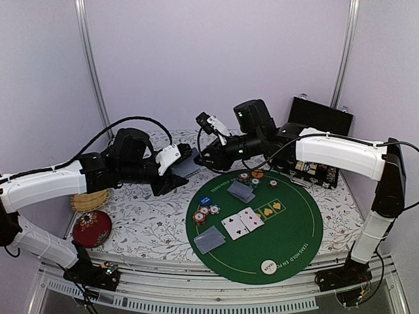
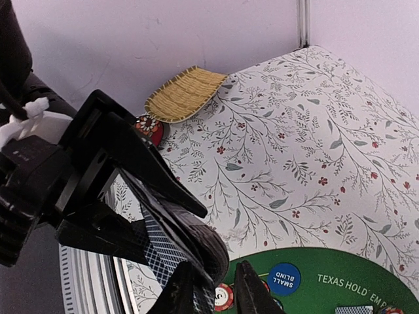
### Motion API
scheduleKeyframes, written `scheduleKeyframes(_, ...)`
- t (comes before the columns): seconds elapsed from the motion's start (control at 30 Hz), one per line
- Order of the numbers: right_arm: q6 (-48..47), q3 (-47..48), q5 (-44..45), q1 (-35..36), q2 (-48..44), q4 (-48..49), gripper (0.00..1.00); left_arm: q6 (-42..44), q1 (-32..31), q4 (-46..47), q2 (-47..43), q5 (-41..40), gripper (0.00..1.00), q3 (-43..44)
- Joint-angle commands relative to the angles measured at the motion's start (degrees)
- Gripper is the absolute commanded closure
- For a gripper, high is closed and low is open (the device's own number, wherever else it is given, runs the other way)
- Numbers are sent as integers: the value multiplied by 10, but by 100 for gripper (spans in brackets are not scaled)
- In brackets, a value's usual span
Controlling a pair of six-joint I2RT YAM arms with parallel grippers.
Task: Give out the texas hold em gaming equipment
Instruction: Adjust the poker card at the face-down deck piles.
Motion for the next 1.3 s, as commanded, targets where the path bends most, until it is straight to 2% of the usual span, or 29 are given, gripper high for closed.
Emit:
scheduleKeyframes(0.0, -6, -7, 41, 0, -29, -22, 79, 0, 1, 15, -5, 5, 55, -2)
scheduleKeyframes(0.13, -6, -9, 41, 0, -30, -28, 93, 0, 0, 15, -5, 6, 55, -2)
scheduleKeyframes(0.23, -6, -5, 47, -1, -27, -36, 97, 0, 0, 14, -4, 5, 55, -1)
scheduleKeyframes(0.63, -32, -9, 58, -8, -56, -63, 98, 1, 0, 14, -5, 3, 55, -2)
scheduleKeyframes(0.97, -23, -11, 17, -8, -42, -50, 93, 0, 0, 14, -4, 5, 55, -2)
scheduleKeyframes(1.13, -22, -13, 25, -8, -42, -50, 89, 0, 0, 14, -4, 7, 55, -1)
scheduleKeyframes(1.27, -22, -16, 31, -8, -39, -49, 90, 0, 1, 14, -4, 8, 55, -1)
